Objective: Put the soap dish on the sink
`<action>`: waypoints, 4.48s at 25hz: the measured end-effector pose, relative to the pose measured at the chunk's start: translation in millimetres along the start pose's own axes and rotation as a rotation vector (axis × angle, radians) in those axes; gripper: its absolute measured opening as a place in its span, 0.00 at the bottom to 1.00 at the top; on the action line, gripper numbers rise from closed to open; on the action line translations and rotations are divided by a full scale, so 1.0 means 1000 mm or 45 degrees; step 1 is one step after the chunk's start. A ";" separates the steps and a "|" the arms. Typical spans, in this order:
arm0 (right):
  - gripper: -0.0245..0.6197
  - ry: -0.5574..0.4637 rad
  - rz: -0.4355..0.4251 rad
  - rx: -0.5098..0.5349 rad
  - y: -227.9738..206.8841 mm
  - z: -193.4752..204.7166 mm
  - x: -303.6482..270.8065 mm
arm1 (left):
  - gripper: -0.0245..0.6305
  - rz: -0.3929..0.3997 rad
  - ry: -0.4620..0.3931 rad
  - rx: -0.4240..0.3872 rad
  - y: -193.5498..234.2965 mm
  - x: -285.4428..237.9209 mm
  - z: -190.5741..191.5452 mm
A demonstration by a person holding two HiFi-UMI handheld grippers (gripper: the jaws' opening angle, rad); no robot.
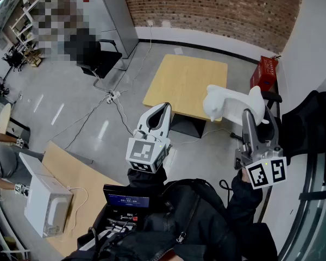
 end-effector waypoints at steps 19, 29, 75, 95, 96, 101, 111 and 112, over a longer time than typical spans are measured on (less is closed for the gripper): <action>0.42 0.037 -0.042 0.015 -0.010 0.010 -0.011 | 0.04 -0.010 0.022 -0.007 -0.005 -0.019 0.000; 0.42 0.079 -0.057 -0.003 -0.029 0.019 -0.002 | 0.04 -0.012 0.065 -0.002 -0.027 -0.029 0.008; 0.42 0.212 -0.033 -0.062 -0.086 0.060 -0.105 | 0.04 0.081 0.203 0.043 0.010 -0.158 0.035; 0.42 0.271 0.040 -0.056 -0.089 0.075 -0.195 | 0.04 0.155 0.231 0.077 0.080 -0.231 0.040; 0.42 0.276 0.042 -0.056 -0.090 0.076 -0.196 | 0.04 0.161 0.237 0.079 0.081 -0.234 0.041; 0.42 0.307 0.050 -0.067 -0.105 0.080 -0.206 | 0.04 0.182 0.268 0.084 0.074 -0.251 0.046; 0.42 0.288 -0.050 -0.103 -0.151 0.087 -0.254 | 0.04 0.084 0.264 0.044 0.083 -0.294 0.029; 0.42 0.281 -0.061 -0.104 -0.155 0.086 -0.259 | 0.04 0.074 0.259 0.035 0.084 -0.298 0.025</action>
Point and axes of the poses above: the fingertips, and each gripper's own axes: x backward along the fingers, y to its left, z out of its underside, the point moved 7 cm from there along x, backward along the fingers, and after that the axes turned 13 degrees about y, right-handed, at the moved point
